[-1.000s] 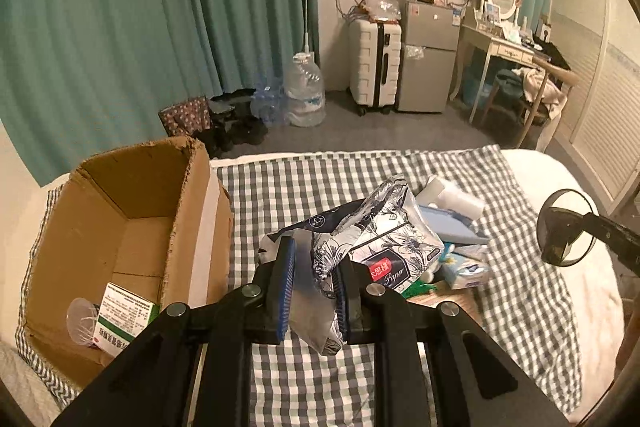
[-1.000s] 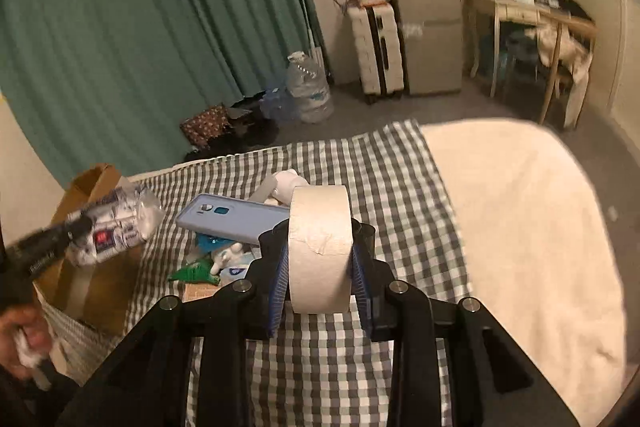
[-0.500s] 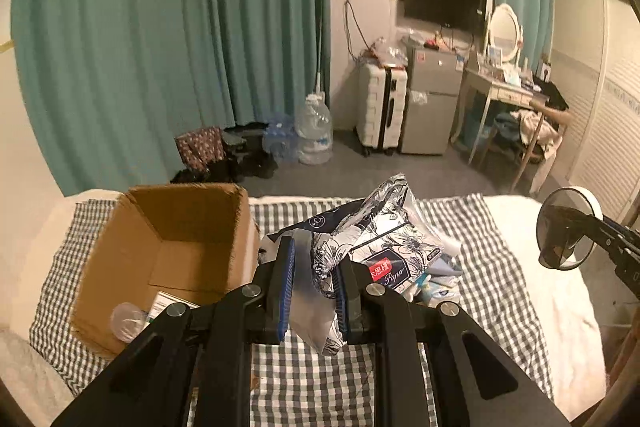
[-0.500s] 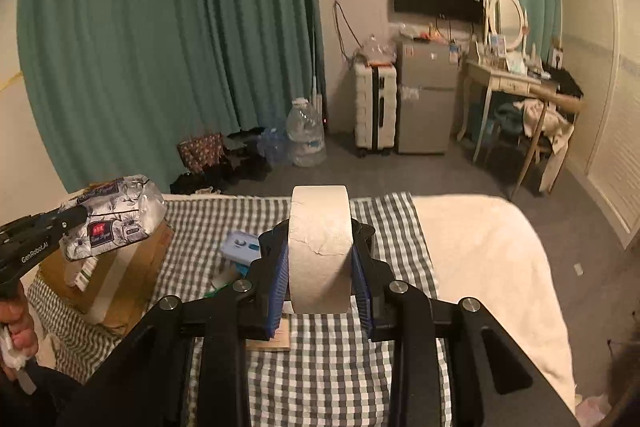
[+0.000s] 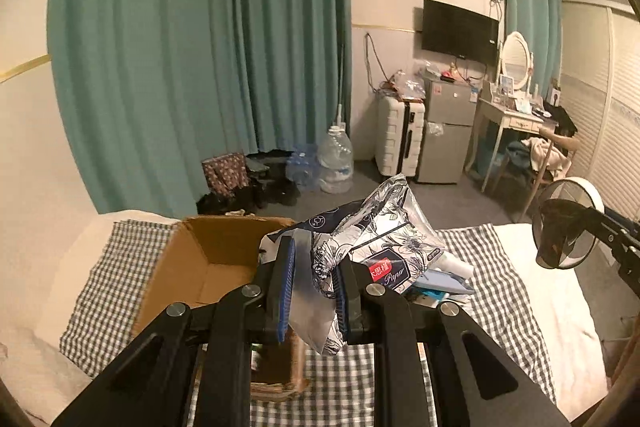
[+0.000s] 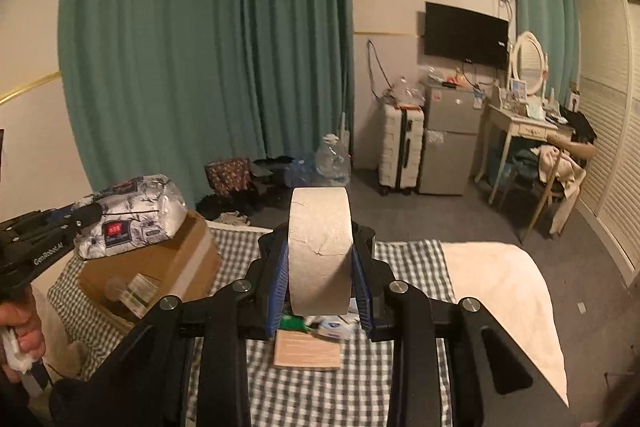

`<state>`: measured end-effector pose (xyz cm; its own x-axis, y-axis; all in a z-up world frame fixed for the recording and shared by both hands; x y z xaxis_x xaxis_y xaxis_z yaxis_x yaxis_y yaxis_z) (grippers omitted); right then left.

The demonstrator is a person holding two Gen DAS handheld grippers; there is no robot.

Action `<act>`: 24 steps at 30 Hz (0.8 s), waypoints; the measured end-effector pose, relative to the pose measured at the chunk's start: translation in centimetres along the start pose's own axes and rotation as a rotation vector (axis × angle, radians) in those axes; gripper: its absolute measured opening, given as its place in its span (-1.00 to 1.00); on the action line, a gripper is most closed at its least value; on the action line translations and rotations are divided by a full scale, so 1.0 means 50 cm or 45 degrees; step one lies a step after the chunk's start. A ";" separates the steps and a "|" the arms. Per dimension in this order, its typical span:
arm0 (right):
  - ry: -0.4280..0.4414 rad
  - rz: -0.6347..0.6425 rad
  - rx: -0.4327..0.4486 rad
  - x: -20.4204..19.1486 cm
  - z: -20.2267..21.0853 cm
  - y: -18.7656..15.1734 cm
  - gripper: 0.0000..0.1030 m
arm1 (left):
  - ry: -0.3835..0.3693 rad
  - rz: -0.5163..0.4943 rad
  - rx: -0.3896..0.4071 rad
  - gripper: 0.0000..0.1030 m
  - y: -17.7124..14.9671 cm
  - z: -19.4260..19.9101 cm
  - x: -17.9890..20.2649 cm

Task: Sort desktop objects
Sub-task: 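Carry the tape roll and tissue pack with both tools over the cardboard box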

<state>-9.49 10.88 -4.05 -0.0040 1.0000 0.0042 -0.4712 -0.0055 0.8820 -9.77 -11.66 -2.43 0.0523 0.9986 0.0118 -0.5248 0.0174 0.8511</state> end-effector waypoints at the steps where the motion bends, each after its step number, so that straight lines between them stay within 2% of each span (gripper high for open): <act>1: 0.009 0.010 0.014 -0.017 0.005 0.008 -0.44 | 0.007 0.004 0.004 -0.65 0.001 0.005 -0.010; 14: 0.130 0.071 0.050 -0.169 -0.005 0.048 -0.43 | 0.110 0.055 0.017 -0.65 0.000 0.035 -0.166; 24: 0.255 0.137 0.052 -0.301 -0.038 0.050 -0.44 | 0.193 0.114 -0.031 -0.65 -0.038 -0.001 -0.284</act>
<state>-12.29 -4.16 -2.78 -0.2290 0.9734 0.0096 -0.4226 -0.1083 0.8998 -9.55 -25.86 -4.25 -0.1230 0.9924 0.0061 -0.5419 -0.0723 0.8373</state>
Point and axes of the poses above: each gripper's, at about its wrist camera, not at the fingertips, and z roughly against the way its jaws point, x to its right, y to its top, the point moved 10 cm from there along -z, roughly the way its jaws point, and after that the axes turned 4 degrees about -y, right-handed, at the moved point
